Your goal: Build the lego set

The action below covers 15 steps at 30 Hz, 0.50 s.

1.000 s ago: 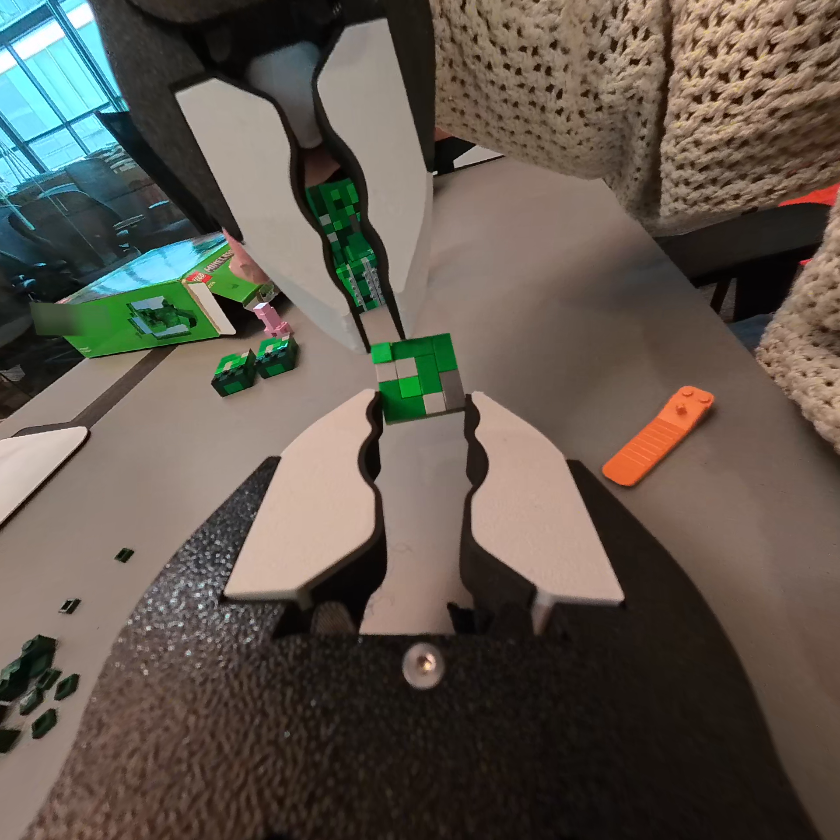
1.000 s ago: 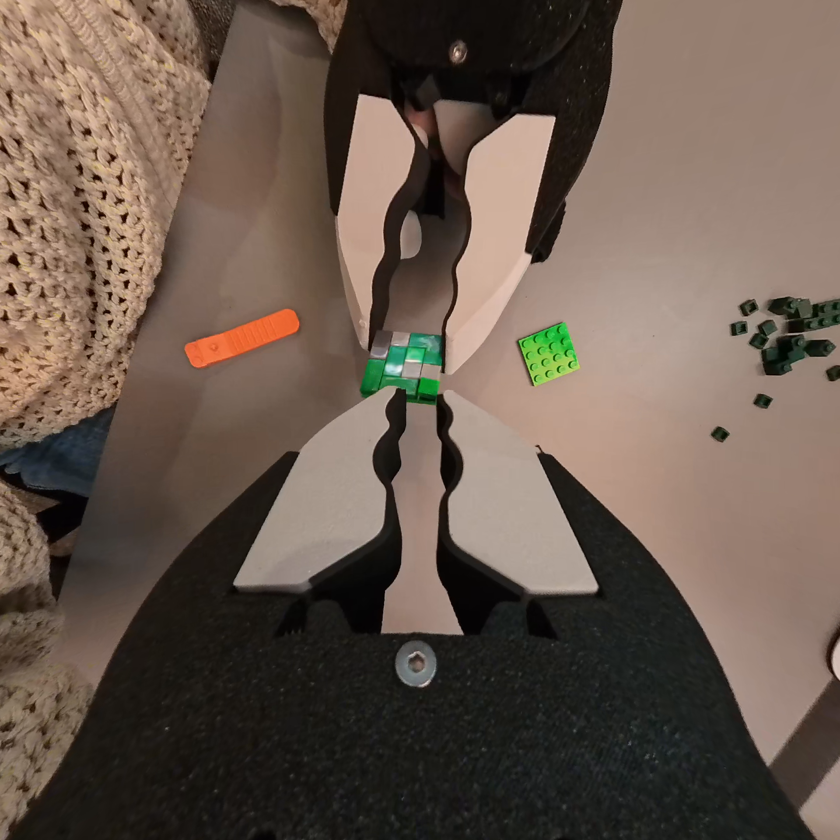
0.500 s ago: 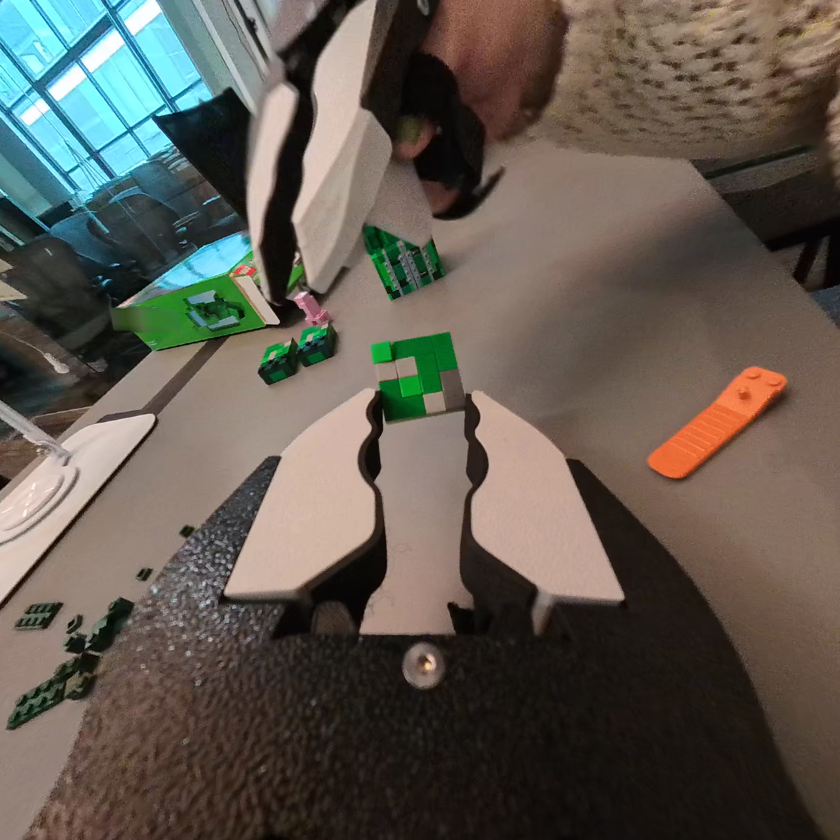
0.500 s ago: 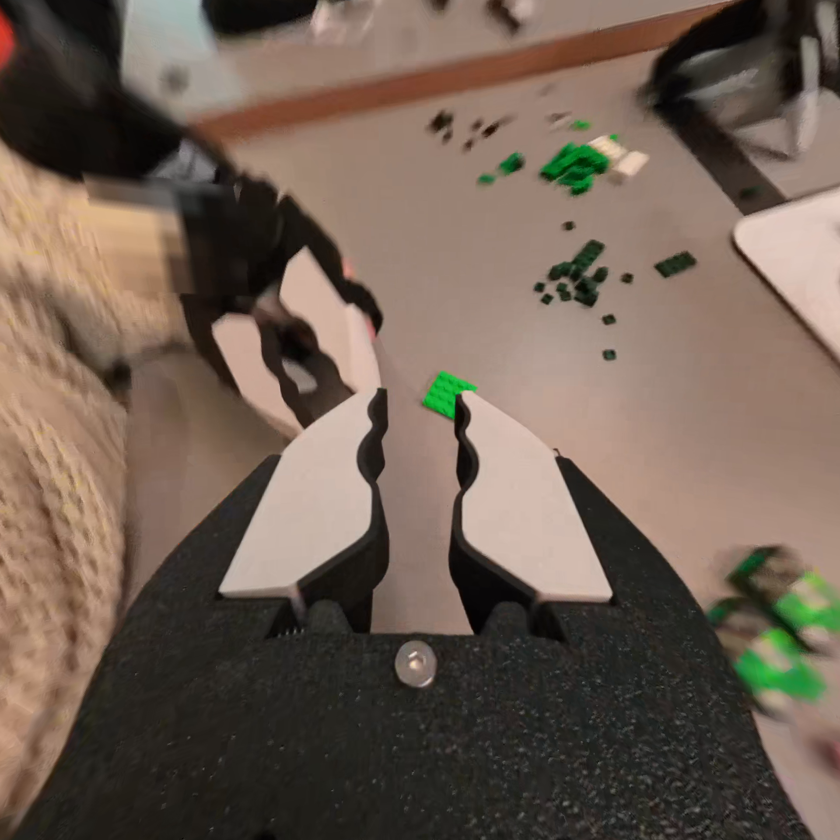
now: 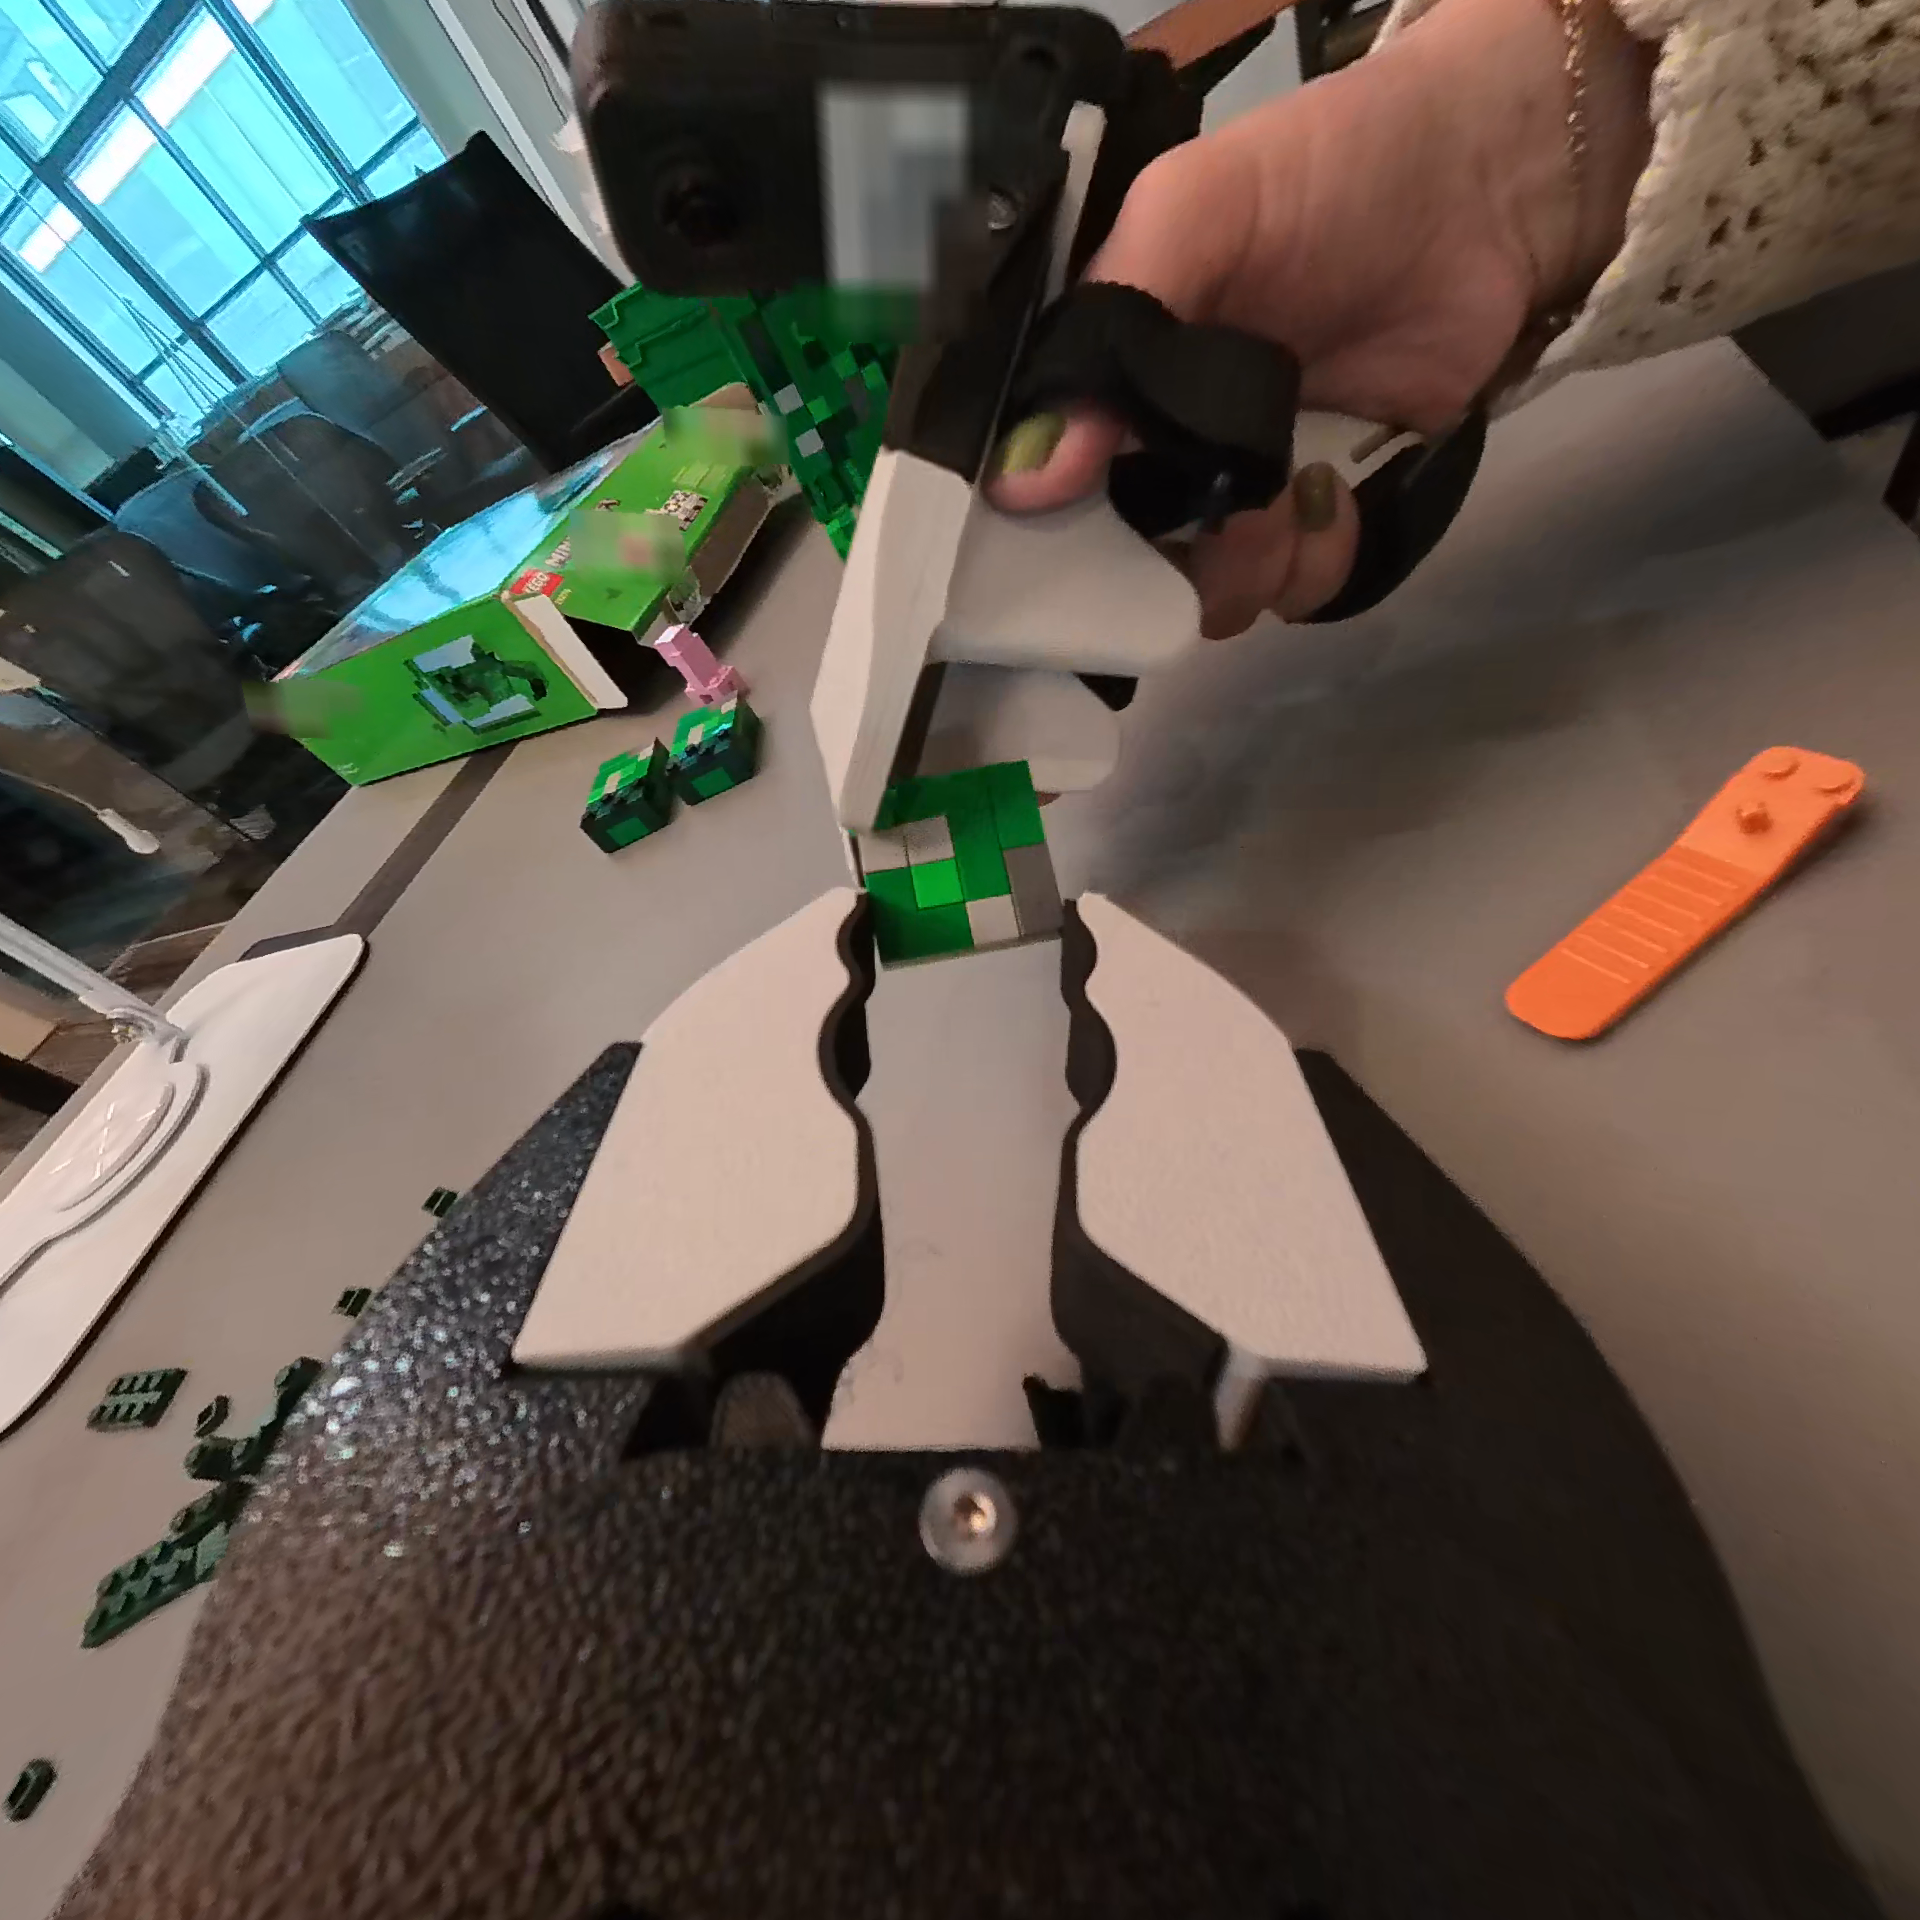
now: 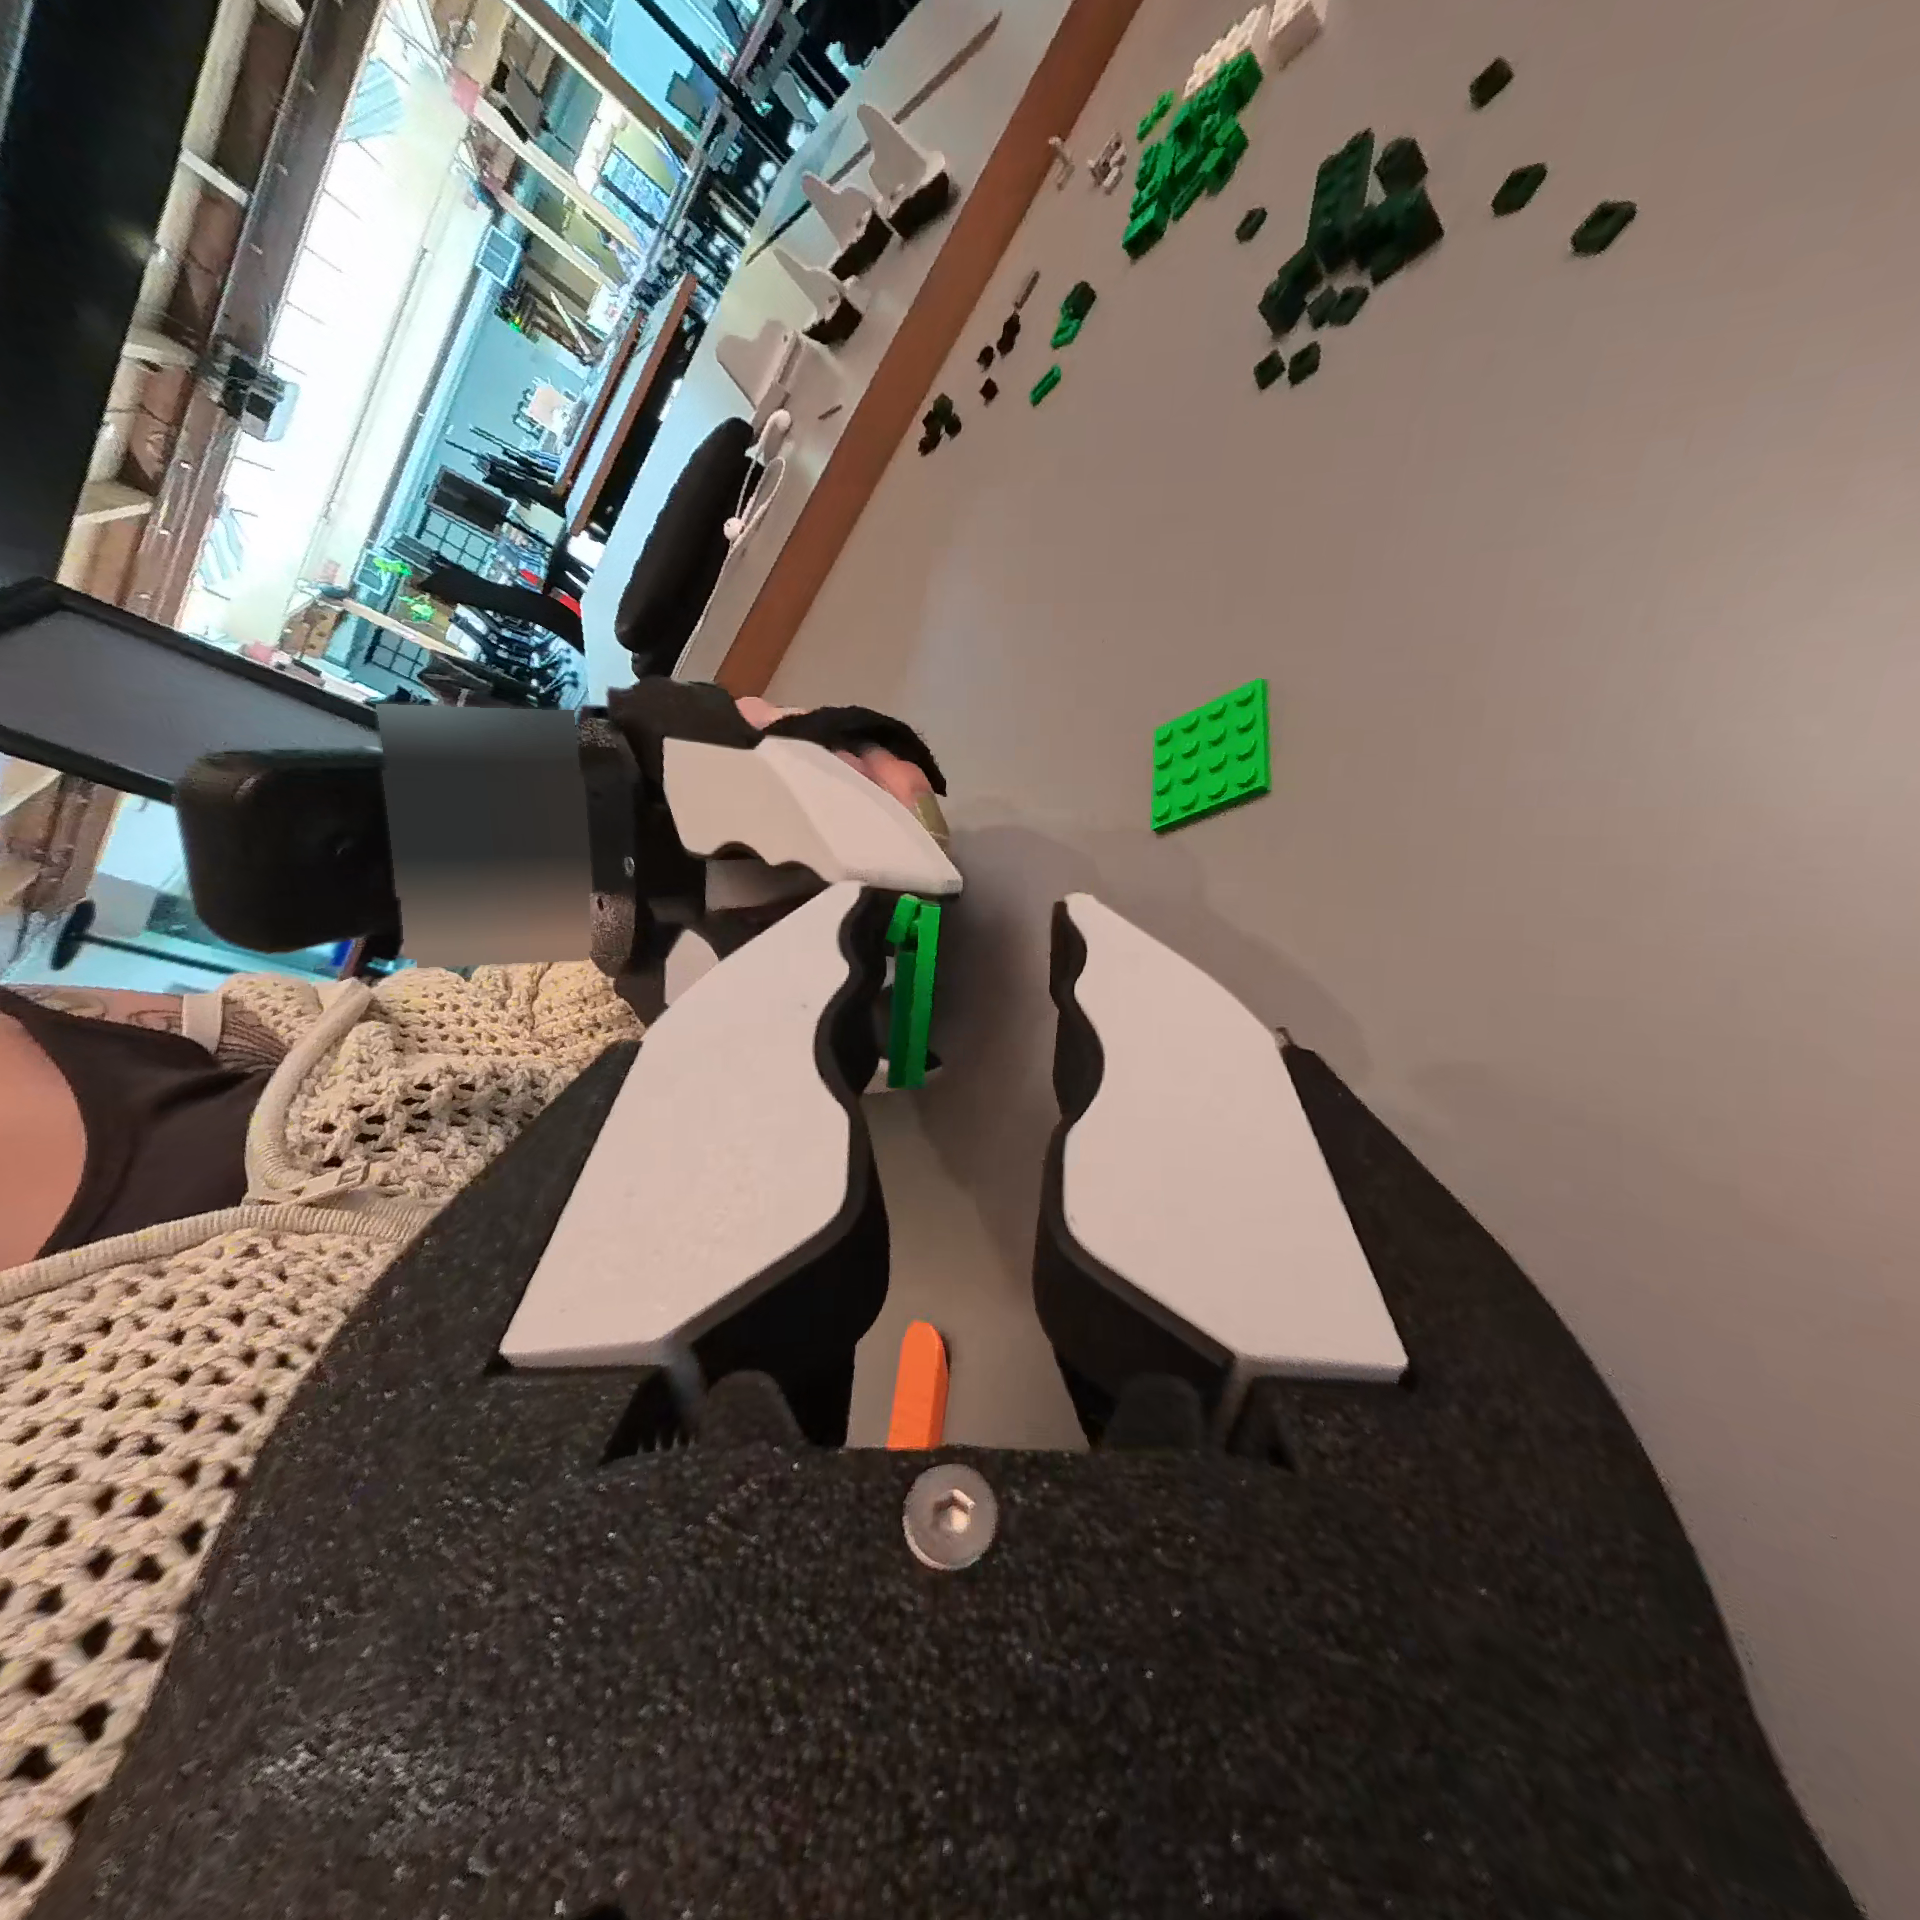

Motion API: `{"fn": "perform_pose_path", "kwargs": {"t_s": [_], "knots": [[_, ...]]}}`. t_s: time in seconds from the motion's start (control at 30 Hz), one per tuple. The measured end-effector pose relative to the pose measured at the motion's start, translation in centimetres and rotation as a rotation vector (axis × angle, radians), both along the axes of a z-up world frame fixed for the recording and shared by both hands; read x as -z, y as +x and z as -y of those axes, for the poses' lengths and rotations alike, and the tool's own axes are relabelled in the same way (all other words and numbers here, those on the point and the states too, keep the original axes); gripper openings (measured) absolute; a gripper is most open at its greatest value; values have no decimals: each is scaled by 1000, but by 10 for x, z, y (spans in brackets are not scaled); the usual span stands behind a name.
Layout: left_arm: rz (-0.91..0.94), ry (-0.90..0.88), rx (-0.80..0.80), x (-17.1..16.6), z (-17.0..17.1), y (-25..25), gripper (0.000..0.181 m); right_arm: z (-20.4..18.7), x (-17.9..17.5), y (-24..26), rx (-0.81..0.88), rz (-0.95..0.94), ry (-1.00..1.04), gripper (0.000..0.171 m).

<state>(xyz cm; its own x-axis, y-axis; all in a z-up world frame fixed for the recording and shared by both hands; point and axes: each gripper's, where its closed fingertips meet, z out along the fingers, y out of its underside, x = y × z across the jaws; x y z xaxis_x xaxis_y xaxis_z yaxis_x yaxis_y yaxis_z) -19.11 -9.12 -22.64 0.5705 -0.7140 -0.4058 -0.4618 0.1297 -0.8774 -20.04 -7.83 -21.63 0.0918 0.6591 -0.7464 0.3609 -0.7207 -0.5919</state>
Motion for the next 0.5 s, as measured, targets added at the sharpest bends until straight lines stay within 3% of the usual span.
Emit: {"fn": "perform_pose_path", "kwargs": {"t_s": [0.2,0.5], "knots": [[-21,4,-1,3,0,1,35,5,-3,0,-41,-25,-21,8],[-49,106,-6,-6,2,3,35,10,-13,3,-106,-128,52,8]]}}
